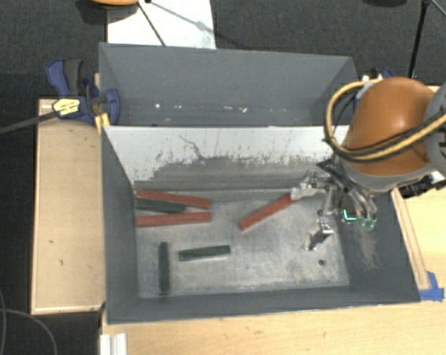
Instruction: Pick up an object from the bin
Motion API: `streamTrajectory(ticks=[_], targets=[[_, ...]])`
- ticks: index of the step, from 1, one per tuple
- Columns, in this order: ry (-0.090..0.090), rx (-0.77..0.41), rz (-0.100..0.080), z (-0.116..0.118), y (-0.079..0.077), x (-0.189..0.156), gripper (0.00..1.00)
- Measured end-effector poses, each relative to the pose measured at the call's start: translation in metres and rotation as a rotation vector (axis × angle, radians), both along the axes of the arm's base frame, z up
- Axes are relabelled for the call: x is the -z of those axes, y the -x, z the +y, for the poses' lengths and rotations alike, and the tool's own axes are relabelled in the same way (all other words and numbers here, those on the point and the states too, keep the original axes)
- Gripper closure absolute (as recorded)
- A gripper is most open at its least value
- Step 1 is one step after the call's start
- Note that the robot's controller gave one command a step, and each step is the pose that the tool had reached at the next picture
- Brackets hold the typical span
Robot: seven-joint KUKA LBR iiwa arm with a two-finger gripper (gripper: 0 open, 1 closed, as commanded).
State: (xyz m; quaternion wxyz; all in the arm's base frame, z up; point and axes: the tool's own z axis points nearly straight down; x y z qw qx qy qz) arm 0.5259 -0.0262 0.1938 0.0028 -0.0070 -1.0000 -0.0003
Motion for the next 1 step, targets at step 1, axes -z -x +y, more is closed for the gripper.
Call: streamTrajectory(ticks=[1], targets=[[0.001, -0.001, -0.008, 0.0000, -0.0018, -0.0041, 0.00]])
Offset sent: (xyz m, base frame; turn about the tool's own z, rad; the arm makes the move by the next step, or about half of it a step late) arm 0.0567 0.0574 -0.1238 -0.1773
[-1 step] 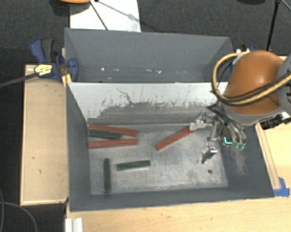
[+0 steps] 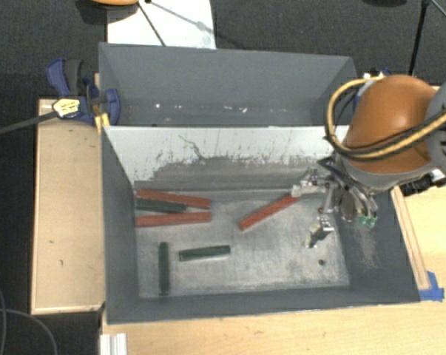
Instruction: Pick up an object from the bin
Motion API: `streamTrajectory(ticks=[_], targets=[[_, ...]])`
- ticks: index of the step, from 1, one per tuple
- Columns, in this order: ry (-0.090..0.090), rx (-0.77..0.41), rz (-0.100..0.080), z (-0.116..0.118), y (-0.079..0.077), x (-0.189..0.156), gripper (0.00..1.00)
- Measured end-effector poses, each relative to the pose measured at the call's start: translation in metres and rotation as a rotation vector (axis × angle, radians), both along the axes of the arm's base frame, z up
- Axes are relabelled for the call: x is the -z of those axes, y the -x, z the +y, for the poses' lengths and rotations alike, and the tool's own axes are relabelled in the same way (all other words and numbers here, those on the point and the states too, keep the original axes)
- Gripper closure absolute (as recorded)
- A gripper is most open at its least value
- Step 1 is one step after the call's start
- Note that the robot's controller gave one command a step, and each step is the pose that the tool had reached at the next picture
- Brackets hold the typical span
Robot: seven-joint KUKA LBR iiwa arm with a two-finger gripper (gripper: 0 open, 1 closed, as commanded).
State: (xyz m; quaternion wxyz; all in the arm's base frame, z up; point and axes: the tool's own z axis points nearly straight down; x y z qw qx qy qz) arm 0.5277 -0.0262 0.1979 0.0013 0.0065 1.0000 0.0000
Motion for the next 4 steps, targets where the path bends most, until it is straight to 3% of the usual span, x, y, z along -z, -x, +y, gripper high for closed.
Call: streamTrajectory(ticks=[1, 2, 3, 4], targets=[[0.000, -0.081, -0.005, 0.026, -0.027, 0.056, 0.00], [-0.002, -0.167, 0.005, 0.048, -0.044, 0.106, 0.00], [-0.001, -0.138, -0.001, 0.034, -0.052, 0.080, 0.00], [0.000, -0.160, -0.002, 0.027, -0.053, 0.122, 0.00]])
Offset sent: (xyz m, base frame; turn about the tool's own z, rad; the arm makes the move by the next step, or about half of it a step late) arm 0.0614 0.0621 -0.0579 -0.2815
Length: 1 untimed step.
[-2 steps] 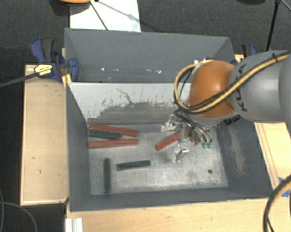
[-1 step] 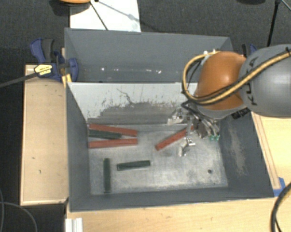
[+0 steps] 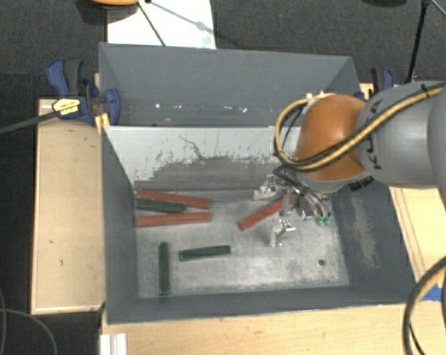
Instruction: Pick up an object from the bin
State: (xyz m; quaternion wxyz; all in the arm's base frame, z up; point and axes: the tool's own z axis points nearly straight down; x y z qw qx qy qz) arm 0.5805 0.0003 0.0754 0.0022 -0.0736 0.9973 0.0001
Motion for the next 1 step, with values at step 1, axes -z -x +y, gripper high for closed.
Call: streamTrajectory(ticks=[1], targets=[[-0.002, 0.070, -0.013, 0.0028, 0.0116, -0.0006, 1.00]])
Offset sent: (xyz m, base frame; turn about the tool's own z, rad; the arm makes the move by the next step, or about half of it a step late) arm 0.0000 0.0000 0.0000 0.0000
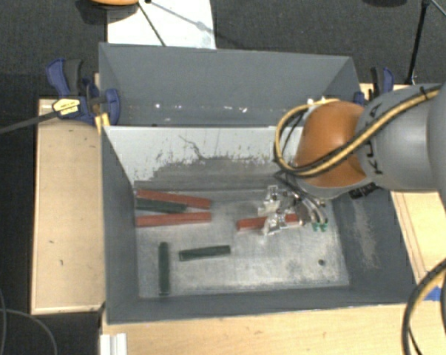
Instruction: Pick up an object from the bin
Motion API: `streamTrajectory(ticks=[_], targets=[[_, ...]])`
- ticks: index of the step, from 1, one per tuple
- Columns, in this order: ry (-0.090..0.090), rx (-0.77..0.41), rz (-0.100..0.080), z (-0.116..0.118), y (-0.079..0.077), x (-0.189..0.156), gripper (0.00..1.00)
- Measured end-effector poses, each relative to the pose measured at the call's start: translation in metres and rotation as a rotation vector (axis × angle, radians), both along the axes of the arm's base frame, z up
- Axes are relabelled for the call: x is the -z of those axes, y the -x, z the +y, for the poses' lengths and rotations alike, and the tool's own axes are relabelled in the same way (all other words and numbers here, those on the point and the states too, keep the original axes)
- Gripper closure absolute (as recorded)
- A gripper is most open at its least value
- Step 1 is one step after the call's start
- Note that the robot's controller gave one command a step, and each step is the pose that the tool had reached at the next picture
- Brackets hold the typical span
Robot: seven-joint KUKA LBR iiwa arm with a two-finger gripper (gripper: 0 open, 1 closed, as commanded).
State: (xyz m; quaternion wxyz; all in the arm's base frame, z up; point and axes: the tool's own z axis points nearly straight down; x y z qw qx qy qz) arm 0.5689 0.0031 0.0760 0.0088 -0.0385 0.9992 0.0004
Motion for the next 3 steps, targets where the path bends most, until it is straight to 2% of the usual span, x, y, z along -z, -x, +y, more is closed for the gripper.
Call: streamTrajectory(ticks=[2, 3], targets=[[0.000, -0.001, 0.005, 0.000, 0.001, -0.002, 1.00], [0.001, -0.001, 0.022, 0.000, 0.005, -0.017, 1.00]])
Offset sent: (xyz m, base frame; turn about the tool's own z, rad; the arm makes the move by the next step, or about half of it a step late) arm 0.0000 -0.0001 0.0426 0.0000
